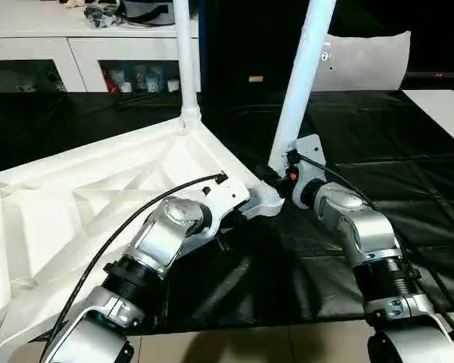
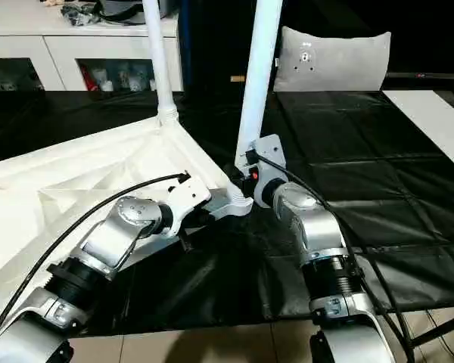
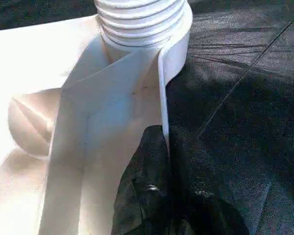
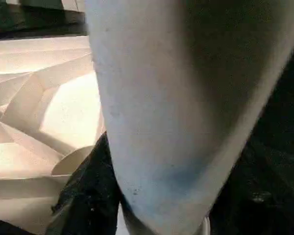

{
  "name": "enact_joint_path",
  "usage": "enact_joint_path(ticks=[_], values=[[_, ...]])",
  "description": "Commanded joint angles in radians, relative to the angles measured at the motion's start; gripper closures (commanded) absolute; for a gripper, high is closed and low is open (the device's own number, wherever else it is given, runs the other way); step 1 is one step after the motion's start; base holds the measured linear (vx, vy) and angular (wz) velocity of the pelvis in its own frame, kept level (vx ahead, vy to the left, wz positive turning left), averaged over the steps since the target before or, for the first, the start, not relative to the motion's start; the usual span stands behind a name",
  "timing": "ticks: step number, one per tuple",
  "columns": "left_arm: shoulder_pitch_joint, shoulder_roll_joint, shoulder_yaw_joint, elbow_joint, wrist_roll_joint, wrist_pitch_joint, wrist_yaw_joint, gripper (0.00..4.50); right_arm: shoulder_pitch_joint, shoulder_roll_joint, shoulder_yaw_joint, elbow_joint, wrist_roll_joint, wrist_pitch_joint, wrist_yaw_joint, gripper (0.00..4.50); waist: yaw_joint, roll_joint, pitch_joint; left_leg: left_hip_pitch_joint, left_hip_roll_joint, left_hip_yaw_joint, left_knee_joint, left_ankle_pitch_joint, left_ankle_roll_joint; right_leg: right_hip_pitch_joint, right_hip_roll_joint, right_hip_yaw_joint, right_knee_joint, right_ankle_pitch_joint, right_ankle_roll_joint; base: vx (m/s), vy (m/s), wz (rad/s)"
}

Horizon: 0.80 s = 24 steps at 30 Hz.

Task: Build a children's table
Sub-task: Rotate leg to tighten

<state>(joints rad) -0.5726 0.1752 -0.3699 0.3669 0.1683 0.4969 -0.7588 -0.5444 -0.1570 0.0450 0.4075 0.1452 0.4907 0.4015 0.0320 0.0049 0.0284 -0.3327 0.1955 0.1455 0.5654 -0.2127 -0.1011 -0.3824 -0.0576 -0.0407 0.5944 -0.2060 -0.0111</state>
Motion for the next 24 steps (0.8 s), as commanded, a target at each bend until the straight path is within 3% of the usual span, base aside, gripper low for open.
enact_joint_path(ticks=[1,3,11,13,16,18,21,24], values=[[0.004,0.007,-0.026,-0.033,-0.004,-0.016,-0.023,4.5,0.047,0.003,0.009,0.097,-0.012,0.079,-0.022,1.73,0.004,0.005,-0.03,-0.017,0.025,0.003,-0.075,-0.22,-0.005,0.036,-0.07,0.044,-0.085,-0.255,-0.172,0.0,0.0,0.0],[0.003,0.01,-0.023,-0.031,-0.005,-0.02,-0.023,4.5,0.049,0.003,0.006,0.096,-0.011,0.08,-0.022,1.49,0.007,0.007,-0.031,-0.017,0.025,0.004,-0.074,-0.181,0.0,0.039,-0.068,0.043,-0.078,-0.185,-0.183,0.0,0.0,0.0],[0.004,0.036,-0.015,-0.014,-0.007,-0.042,-0.026,4.5,0.084,-0.016,0.007,0.04,-0.008,0.078,0.0,0.7,0.012,0.008,-0.03,-0.017,0.024,0.008,-0.071,-0.15,0.009,0.044,-0.07,0.043,-0.076,-0.154,-0.195,0.0,0.0,0.0],[0.004,0.038,-0.015,-0.014,-0.007,-0.042,-0.025,4.5,0.087,-0.017,0.008,0.035,-0.008,0.078,0.002,0.7,0.013,0.008,-0.031,-0.017,0.024,0.009,-0.07,-0.141,0.011,0.045,-0.07,0.043,-0.075,-0.144,-0.198,0.0,0.0,0.0],[0.004,0.055,-0.02,0.017,-0.007,-0.083,-0.033,4.5,0.111,-0.043,0.012,-0.002,-0.003,0.063,0.033,0.39,0.017,0.01,-0.033,-0.017,0.023,0.01,-0.066,-0.115,0.018,0.048,-0.07,0.043,-0.07,-0.092,-0.209,0.0,0.0,0.0],[0.003,0.078,-0.025,0.06,-0.001,-0.129,-0.047,4.5,0.14,-0.075,-0.003,-0.054,0.036,0.018,0.116,0.19,0.022,0.005,-0.032,-0.018,0.022,0.011,-0.064,-0.11,0.031,0.051,-0.068,0.042,-0.07,-0.076,-0.205,0.0,0.0,0.0],[0.004,0.108,-0.034,0.098,0.002,-0.201,-0.084,4.5,0.171,-0.134,0.001,-0.096,0.048,-0.033,0.203,0.08,0.028,0.009,-0.031,-0.018,0.023,0.011,-0.063,-0.114,0.041,0.05,-0.07,0.042,-0.072,-0.091,-0.204,0.0,0.0,0.0],[0.013,0.155,-0.059,0.124,-0.006,-0.349,-0.179,4.5,0.197,-0.234,0.001,-0.127,0.055,-0.105,0.331,0.08,0.032,0.007,-0.031,-0.019,0.023,0.01,-0.061,-0.121,0.05,0.052,-0.072,0.041,-0.074,-0.118,-0.2,0.0,0.0,0.0]])
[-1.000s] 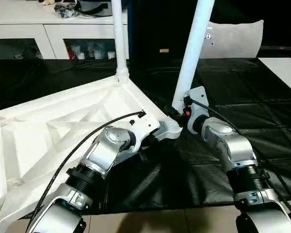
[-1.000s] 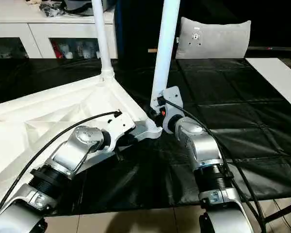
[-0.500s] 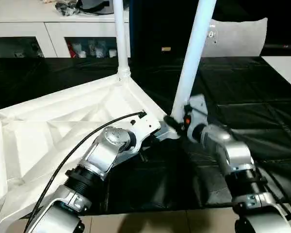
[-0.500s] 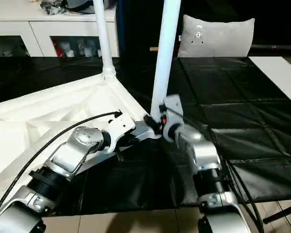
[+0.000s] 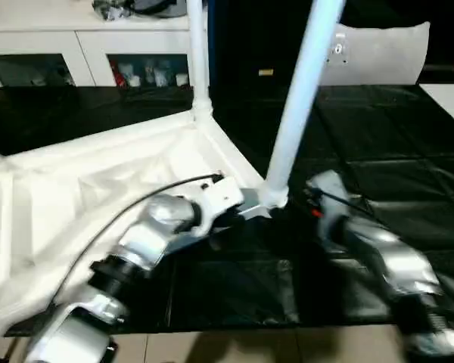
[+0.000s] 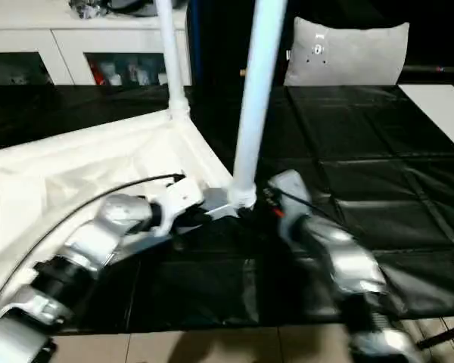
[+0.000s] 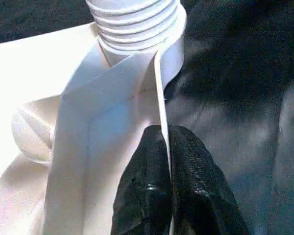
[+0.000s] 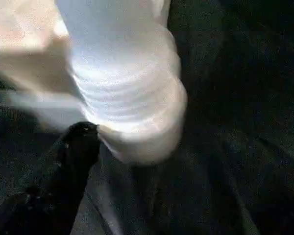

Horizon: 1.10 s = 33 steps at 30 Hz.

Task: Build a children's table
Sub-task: Rotate leg to tighten

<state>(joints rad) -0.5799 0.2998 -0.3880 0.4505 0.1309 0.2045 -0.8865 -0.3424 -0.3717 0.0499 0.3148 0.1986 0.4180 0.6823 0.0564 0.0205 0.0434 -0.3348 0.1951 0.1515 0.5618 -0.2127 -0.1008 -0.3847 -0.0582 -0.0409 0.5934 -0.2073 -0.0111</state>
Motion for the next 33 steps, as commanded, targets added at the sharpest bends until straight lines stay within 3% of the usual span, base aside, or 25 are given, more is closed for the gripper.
enact_joint_path(ticks=[1,3,9,17,21,30,33], values=[[0.02,0.031,-0.042,0.041,0.031,-0.061,-0.053,4.5,-0.004,-0.021,-0.004,-0.035,0.002,-0.034,0.053,0.08,0.006,-0.01,-0.048,-0.018,0.023,0.006,-0.055,-0.115,0.051,0.056,-0.07,0.043,-0.07,-0.108,-0.201,0.0,0.0,0.0],[0.023,0.048,-0.055,0.041,0.03,-0.088,-0.086,4.5,0.001,-0.045,-0.007,-0.05,0.014,-0.049,0.101,0.08,0.006,-0.006,-0.048,-0.017,0.023,0.006,-0.054,-0.097,0.059,0.055,-0.07,0.041,-0.065,-0.079,-0.212,0.0,0.0,0.0],[0.022,0.105,-0.093,0.058,0.004,-0.208,-0.247,4.5,0.0,-0.143,0.03,-0.053,0.03,-0.157,0.298,0.08,0.017,-0.008,-0.053,-0.015,0.027,0.008,-0.046,-0.051,0.095,0.056,-0.07,0.04,-0.049,0.034,-0.262,0.0,0.0,0.0],[0.01,0.124,-0.12,0.071,-0.003,-0.272,-0.348,4.5,-0.022,-0.157,0.086,-0.031,0.026,-0.192,0.426,0.08,0.039,-0.012,-0.054,-0.012,0.032,0.01,-0.045,-0.054,0.093,0.054,-0.072,0.038,-0.044,0.01,-0.265,0.0,0.0,0.0],[0.004,0.125,-0.124,0.075,-0.006,-0.291,-0.376,4.5,-0.048,-0.127,0.104,0.015,0.017,-0.223,0.431,0.33,0.038,-0.013,-0.054,-0.011,0.03,0.01,-0.045,-0.066,0.079,0.054,-0.074,0.038,-0.045,-0.024,-0.258,0.0,0.0,0.0],[-0.009,0.118,-0.116,0.096,-0.009,-0.303,-0.402,4.5,-0.072,-0.087,0.105,0.072,0.028,-0.245,0.45,1.23,0.043,-0.009,-0.06,-0.014,0.028,0.01,-0.039,-0.037,0.082,0.057,-0.071,0.037,-0.036,0.05,-0.267,0.0,0.0,0.0],[-0.009,0.119,-0.116,0.099,-0.008,-0.304,-0.405,4.5,-0.074,-0.084,0.104,0.077,0.028,-0.25,0.45,1.43,0.044,-0.006,-0.059,-0.013,0.028,0.009,-0.041,-0.046,0.079,0.057,-0.071,0.036,-0.037,0.03,-0.264,0.0,0.0,0.0]])
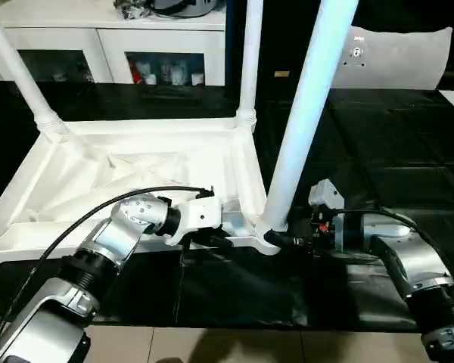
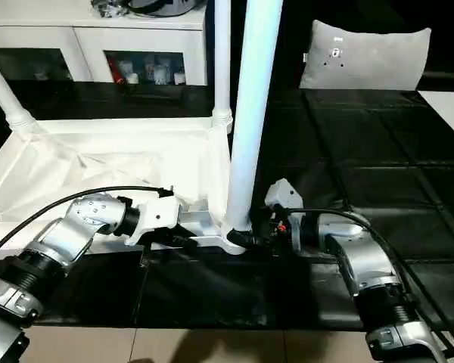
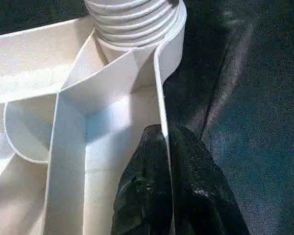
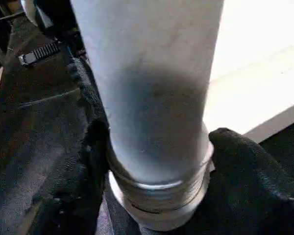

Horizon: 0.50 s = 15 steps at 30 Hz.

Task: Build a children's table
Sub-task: Rotate leg to tighten

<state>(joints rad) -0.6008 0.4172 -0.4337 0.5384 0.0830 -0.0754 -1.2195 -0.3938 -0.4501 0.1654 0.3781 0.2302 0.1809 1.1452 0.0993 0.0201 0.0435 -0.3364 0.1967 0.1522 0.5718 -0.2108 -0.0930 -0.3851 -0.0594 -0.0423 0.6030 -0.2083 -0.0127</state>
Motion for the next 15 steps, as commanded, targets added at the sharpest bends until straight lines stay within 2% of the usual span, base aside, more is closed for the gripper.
enact_joint_path(ticks=[1,7,12,15], values=[[0.011,0.002,-0.07,0.013,0.039,-0.025,-0.073,4.5,-0.023,-0.004,-0.011,0.015,-0.003,-0.012,-0.012,1.56,0.0,-0.006,-0.058,-0.011,0.027,0.009,-0.051,-0.057,0.068,0.057,-0.07,0.037,-0.049,0.017,-0.261,0.0,0.0,0.0],[0.011,0.0,-0.07,0.021,0.04,-0.021,-0.077,4.5,-0.013,0.004,-0.006,0.02,-0.007,-0.018,0.0,1.77,0.0,-0.007,-0.058,-0.011,0.026,0.009,-0.051,-0.059,0.062,0.057,-0.069,0.038,-0.049,0.011,-0.258,0.0,0.0,0.0],[0.024,-0.013,-0.052,-0.002,0.025,0.071,-0.049,4.5,0.02,0.024,-0.009,-0.034,0.026,0.055,-0.019,1.78,0.001,-0.007,-0.058,-0.01,0.026,0.009,-0.051,-0.054,0.062,0.057,-0.068,0.038,-0.047,0.014,-0.257,0.0,0.0,0.0],[0.031,-0.047,-0.015,-0.028,-0.011,0.151,-0.002,4.5,0.022,0.065,-0.009,-0.045,0.006,0.142,-0.132,1.78,-0.002,-0.011,-0.054,-0.009,0.025,0.01,-0.054,-0.077,0.052,0.055,-0.068,0.039,-0.055,-0.041,-0.248,0.0,0.0,0.0]])
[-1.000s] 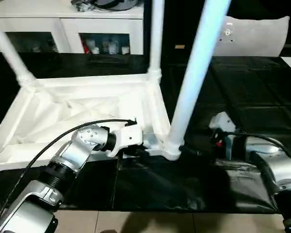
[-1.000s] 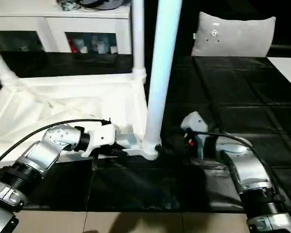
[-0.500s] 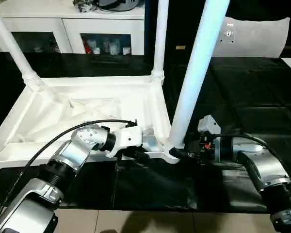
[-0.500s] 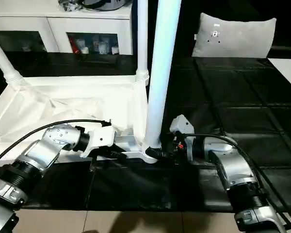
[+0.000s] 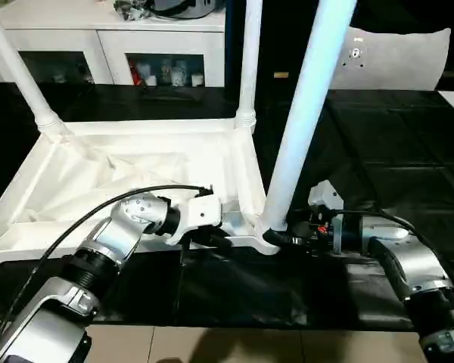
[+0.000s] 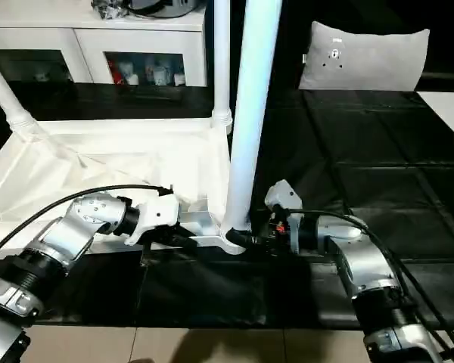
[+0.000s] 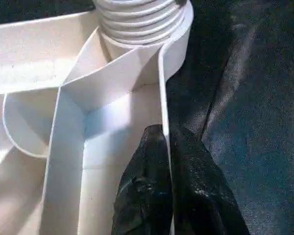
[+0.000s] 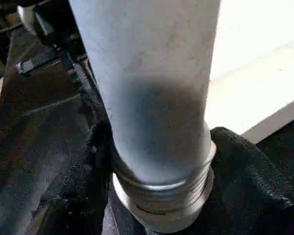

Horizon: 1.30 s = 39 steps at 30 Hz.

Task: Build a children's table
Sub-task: Rotate leg to tighten

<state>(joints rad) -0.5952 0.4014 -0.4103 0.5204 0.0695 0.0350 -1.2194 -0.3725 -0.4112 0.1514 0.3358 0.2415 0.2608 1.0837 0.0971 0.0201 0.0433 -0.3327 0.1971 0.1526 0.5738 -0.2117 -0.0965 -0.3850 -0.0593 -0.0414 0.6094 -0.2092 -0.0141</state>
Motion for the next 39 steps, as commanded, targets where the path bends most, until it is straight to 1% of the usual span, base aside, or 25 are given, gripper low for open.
enact_joint_path(ticks=[1,2,3,5,6,7,8,9,10,11,12,14,15,16,24,25,26,28,29,31,34,36,37,38,39], values=[[0.026,-0.036,-0.035,-0.012,-0.001,0.048,0.005,4.5,-0.001,0.032,0.003,0.0,-0.007,0.067,-0.085,1.78,-0.003,-0.01,-0.05,-0.012,0.024,0.008,-0.059,-0.094,0.045,0.054,-0.069,0.038,-0.065,-0.09,-0.237,0.0,0.0,0.0],[0.029,-0.079,-0.001,-0.033,-0.025,0.125,0.072,4.5,-0.021,0.09,-0.02,0.033,-0.028,0.121,-0.221,1.78,-0.012,-0.006,-0.046,-0.011,0.024,0.009,-0.062,-0.121,0.026,0.051,-0.069,0.041,-0.069,-0.148,-0.226,0.0,0.0,0.0],[0.029,-0.1,0.01,-0.033,-0.026,0.149,0.11,4.5,-0.031,0.115,-0.032,0.049,-0.037,0.13,-0.279,1.78,-0.015,-0.007,-0.042,-0.01,0.02,0.005,-0.066,-0.162,0.012,0.049,-0.071,0.038,-0.081,-0.249,-0.204,0.0,0.0,0.0],[0.026,-0.158,0.037,-0.03,-0.025,0.213,0.211,4.5,-0.055,0.175,-0.064,0.085,-0.057,0.15,-0.419,1.78,-0.025,-0.006,-0.04,-0.009,0.02,0.004,-0.069,-0.184,-0.005,0.044,-0.071,0.039,-0.085,-0.318,-0.187,0.0,0.0,0.0],[0.021,-0.188,0.05,-0.029,-0.023,0.245,0.258,4.5,-0.065,0.195,-0.076,0.095,-0.067,0.157,-0.472,1.79,-0.038,-0.007,-0.042,-0.012,0.018,-0.001,-0.072,-0.196,-0.015,0.048,-0.071,0.038,-0.09,-0.368,-0.162,0.0,0.0,0.0],[0.015,-0.211,0.061,-0.021,-0.015,0.264,0.304,4.5,-0.068,0.207,-0.081,0.099,-0.079,0.157,-0.506,1.79,-0.042,-0.012,-0.042,-0.013,0.018,0.0,-0.071,-0.195,-0.013,0.046,-0.069,0.039,-0.091,-0.365,-0.158,0.0,0.0,0.0],[0.008,-0.233,0.071,-0.011,-0.008,0.278,0.347,4.5,-0.071,0.219,-0.085,0.106,-0.09,0.155,-0.541,1.8,-0.044,-0.01,-0.044,-0.011,0.018,0.0,-0.068,-0.193,-0.007,0.043,-0.068,0.041,-0.092,-0.345,-0.161,0.0,0.0,0.0],[0.004,-0.247,0.077,-0.005,-0.003,0.287,0.376,4.5,-0.073,0.227,-0.088,0.111,-0.097,0.155,-0.564,1.8,-0.047,-0.01,-0.043,-0.013,0.018,0.001,-0.068,-0.187,-0.004,0.043,-0.068,0.042,-0.092,-0.329,-0.164,0.0,0.0,0.0],[-0.001,-0.262,0.083,0.001,0.004,0.289,0.405,4.5,-0.074,0.233,-0.085,0.113,-0.106,0.156,-0.583,1.8,-0.047,-0.011,-0.044,-0.012,0.017,0.003,-0.066,-0.183,0.004,0.042,-0.065,0.042,-0.092,-0.305,-0.168,0.0,0.0,0.0],[-0.009,-0.28,0.088,0.012,0.016,0.283,0.443,4.5,-0.073,0.243,-0.082,0.114,-0.111,0.159,-0.601,1.8,-0.046,-0.016,-0.045,-0.016,0.014,0.004,-0.065,-0.163,0.014,0.045,-0.066,0.043,-0.091,-0.286,-0.168,0.0,0.0,0.0],[-0.013,-0.292,0.091,0.017,0.026,0.281,0.466,4.5,-0.072,0.25,-0.082,0.11,-0.115,0.164,-0.61,1.8,-0.045,-0.015,-0.045,-0.015,0.014,0.005,-0.063,-0.159,0.019,0.044,-0.065,0.043,-0.092,-0.281,-0.167,0.0,0.0,0.0],[-0.012,-0.294,0.086,0.013,0.036,0.276,0.47,4.5,-0.07,0.256,-0.086,0.105,-0.117,0.17,-0.617,1.8,-0.041,-0.019,-0.047,-0.018,0.013,0.005,-0.062,-0.138,0.032,0.046,-0.066,0.043,-0.091,-0.271,-0.161,0.0,0.0,0.0],[-0.01,-0.293,0.082,0.007,0.043,0.276,0.472,4.5,-0.069,0.261,-0.091,0.102,-0.118,0.172,-0.622,1.8,-0.04,-0.015,-0.047,-0.018,0.014,0.005,-0.063,-0.131,0.036,0.045,-0.067,0.043,-0.091,-0.266,-0.159,0.0,0.0,0.0],[-0.003,-0.288,0.08,-0.002,0.047,0.275,0.467,4.5,-0.066,0.266,-0.1,0.098,-0.109,0.172,-0.622,1.24,-0.04,-0.014,-0.048,-0.019,0.015,0.004,-0.063,-0.128,0.036,0.046,-0.067,0.042,-0.089,-0.257,-0.158,0.0,0.0,0.0],[0.018,-0.256,0.068,-0.01,0.062,0.257,0.462,4.5,-0.049,0.246,-0.116,0.065,-0.091,0.165,-0.618,0.67,-0.04,-0.01,-0.047,-0.017,0.017,0.005,-0.065,-0.137,0.031,0.045,-0.067,0.043,-0.087,-0.215,-0.173,0.0,0.0,0.0],[0.018,-0.252,0.066,-0.007,0.064,0.251,0.458,4.5,-0.047,0.241,-0.117,0.06,-0.089,0.163,-0.609,0.48,-0.04,-0.011,-0.046,-0.018,0.017,0.005,-0.065,-0.144,0.031,0.045,-0.067,0.043,-0.088,-0.227,-0.171,0.0,0.0,0.0],[0.018,-0.243,0.068,-0.004,0.064,0.241,0.448,4.5,-0.039,0.222,-0.12,0.048,-0.081,0.152,-0.577,0.38,-0.038,-0.008,-0.046,-0.018,0.017,0.004,-0.065,-0.145,0.031,0.045,-0.067,0.043,-0.089,-0.236,-0.167,0.0,0.0,0.0],[0.019,-0.233,0.073,-0.001,0.061,0.231,0.436,4.5,-0.03,0.194,-0.122,0.033,-0.072,0.143,-0.532,0.27,-0.038,-0.011,-0.047,-0.018,0.018,0.005,-0.064,-0.142,0.037,0.047,-0.066,0.043,-0.088,-0.22,-0.165,0.0,0.0,0.0],[0.019,-0.225,0.072,0.002,0.061,0.221,0.426,4.5,-0.024,0.175,-0.119,0.027,-0.071,0.14,-0.508,0.18,-0.037,-0.009,-0.047,-0.018,0.018,0.005,-0.064,-0.14,0.039,0.046,-0.066,0.043,-0.088,-0.215,-0.167,0.0,0.0,0.0],[0.025,-0.197,0.064,0.004,0.063,0.196,0.392,4.5,-0.011,0.127,-0.115,0.015,-0.068,0.123,-0.448,0.08,-0.033,-0.013,-0.05,-0.021,0.017,0.005,-0.061,-0.114,0.05,0.051,-0.066,0.042,-0.085,-0.172,-0.174,0.0,0.0,0.0],[0.039,-0.152,0.05,-0.001,0.061,0.162,0.332,4.5,0.0,0.052,-0.121,-0.003,-0.05,0.092,-0.349,0.08,-0.035,-0.017,-0.053,-0.026,0.013,0.006,-0.056,-0.082,0.064,0.057,-0.065,0.041,-0.077,-0.112,-0.188,0.0,0.0,0.0],[0.045,-0.138,0.044,-0.006,0.06,0.156,0.312,4.5,0.003,0.03,-0.122,-0.01,-0.044,0.082,-0.316,0.08,-0.036,-0.016,-0.052,-0.027,0.014,0.008,-0.054,-0.081,0.073,0.055,-0.065,0.041,-0.079,-0.114,-0.194,0.0,0.0,0.0],[0.048,-0.127,0.038,-0.011,0.057,0.147,0.29,4.5,0.004,0.009,-0.114,-0.013,-0.045,0.066,-0.281,0.08,-0.035,-0.012,-0.051,-0.026,0.015,0.007,-0.055,-0.085,0.075,0.054,-0.066,0.039,-0.079,-0.129,-0.196,0.0,0.0,0.0],[0.052,-0.114,0.03,-0.016,0.054,0.134,0.263,4.5,0.003,-0.018,-0.102,-0.012,-0.05,0.045,-0.24,0.08,-0.038,-0.016,-0.051,-0.025,0.017,0.008,-0.055,-0.093,0.076,0.052,-0.065,0.038,-0.081,-0.14,-0.197,0.0,0.0,0.0],[0.054,-0.102,0.021,-0.017,0.053,0.117,0.235,4.5,0.001,-0.041,-0.093,-0.007,-0.055,0.026,-0.201,0.08,-0.036,-0.015,-0.052,-0.023,0.018,0.008,-0.055,-0.095,0.078,0.052,-0.065,0.038,-0.08,-0.142,-0.201,0.0,0.0,0.0]])
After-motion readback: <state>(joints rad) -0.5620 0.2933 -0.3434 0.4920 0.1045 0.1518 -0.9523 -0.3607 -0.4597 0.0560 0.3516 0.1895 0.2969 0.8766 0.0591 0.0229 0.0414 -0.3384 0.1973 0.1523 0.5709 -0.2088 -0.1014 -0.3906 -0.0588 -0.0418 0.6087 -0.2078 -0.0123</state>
